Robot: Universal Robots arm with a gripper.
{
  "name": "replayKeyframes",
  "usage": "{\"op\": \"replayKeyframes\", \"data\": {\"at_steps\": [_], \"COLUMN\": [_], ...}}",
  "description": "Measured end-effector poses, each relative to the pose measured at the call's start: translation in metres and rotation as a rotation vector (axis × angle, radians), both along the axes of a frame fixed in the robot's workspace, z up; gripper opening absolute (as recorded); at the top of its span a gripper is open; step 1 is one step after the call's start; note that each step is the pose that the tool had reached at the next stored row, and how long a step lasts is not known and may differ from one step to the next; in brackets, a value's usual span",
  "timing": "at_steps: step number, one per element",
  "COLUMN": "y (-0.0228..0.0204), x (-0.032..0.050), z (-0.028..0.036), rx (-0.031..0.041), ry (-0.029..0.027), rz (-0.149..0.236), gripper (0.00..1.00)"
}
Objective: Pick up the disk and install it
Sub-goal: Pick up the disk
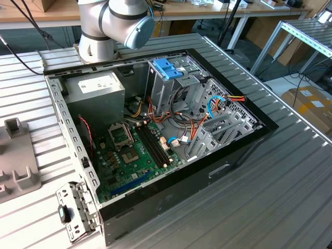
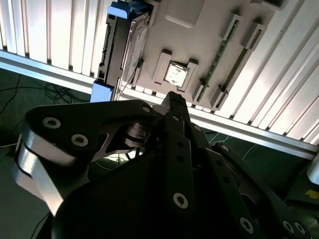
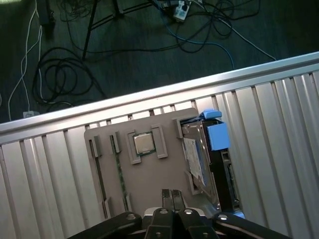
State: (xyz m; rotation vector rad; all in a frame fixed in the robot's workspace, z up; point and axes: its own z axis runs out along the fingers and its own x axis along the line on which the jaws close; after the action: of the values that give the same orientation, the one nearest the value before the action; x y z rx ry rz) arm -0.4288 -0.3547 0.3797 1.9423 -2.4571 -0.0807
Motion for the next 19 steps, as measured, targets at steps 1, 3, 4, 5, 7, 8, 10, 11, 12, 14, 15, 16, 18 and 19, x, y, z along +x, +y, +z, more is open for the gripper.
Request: {"op": "replayKeyframes", "data": {"at_steps": [1,3,4,5,7,8,10,11,12,14,15,16,18,19], "y": [0.0000,0.0000,0.0000,0.0000,0.0000,0.0000,0.0000,0.0000,0.0000,0.0000,0.0000,0.0000,0.0001,0.0000], "x": [0.0000,0.0000,0.0000,0.0000,0.0000,0.0000,0.0000,0.0000,0.0000,0.0000,0.0000,0.0000,0.0000,0.0000], "z": [0.0000,0.0000,0.0000,0.0000,0.0000,0.0000,0.0000,0.0000,0.0000,0.0000,0.0000,0.0000,0.0000,0.0000], "rx": [0.0000,0.0000,0.0000,0.0000,0.0000,0.0000,0.0000,0.0000,0.0000,0.0000,0.0000,0.0000,0.0000,0.0000], "ry": [0.0000,0.0000,0.0000,0.0000,0.0000,0.0000,0.0000,0.0000,0.0000,0.0000,0.0000,0.0000,0.0000,0.0000], "rz": [0.005,0.013,0.016,0.021,0.032,0.038,0.045,0.050,0.054,0.062,0.065,0.071,0.077,0.081], "gripper": [0.11,0.11,0.11,0.11,0.11,0.11,0.11,0.11,0.11,0.11,0.11,0.11,0.11,0.11]}}
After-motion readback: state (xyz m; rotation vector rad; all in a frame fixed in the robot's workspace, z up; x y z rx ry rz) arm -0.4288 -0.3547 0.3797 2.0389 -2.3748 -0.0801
